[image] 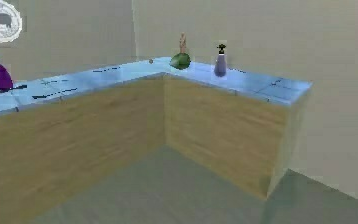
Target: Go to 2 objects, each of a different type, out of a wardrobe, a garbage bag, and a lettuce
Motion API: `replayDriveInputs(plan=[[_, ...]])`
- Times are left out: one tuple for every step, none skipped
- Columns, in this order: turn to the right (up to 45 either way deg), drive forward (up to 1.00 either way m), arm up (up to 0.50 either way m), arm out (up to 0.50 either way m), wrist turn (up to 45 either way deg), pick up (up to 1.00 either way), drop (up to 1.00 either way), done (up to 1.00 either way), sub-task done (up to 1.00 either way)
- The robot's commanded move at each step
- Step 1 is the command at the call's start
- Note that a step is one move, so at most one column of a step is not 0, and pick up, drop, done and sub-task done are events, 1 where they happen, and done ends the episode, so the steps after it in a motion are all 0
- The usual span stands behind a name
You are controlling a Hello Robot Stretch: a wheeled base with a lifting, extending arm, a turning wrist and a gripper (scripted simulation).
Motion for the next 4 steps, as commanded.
replayDriveInputs(plan=[[0.0, 1.00, 0.00, 0.00, 0.0, 0.00, 0.00, 0.00, 0.00], [6.0, 0.00, 0.00, 0.00, 0.0, 0.00, 0.00, 0.00, 0.00], [0.0, 0.10, 0.00, 0.00, 0.0, 0.00, 0.00, 0.00, 0.00], [0.0, 0.00, 0.00, 0.00, 0.0, 0.00, 0.00, 1.00, 0.00]])
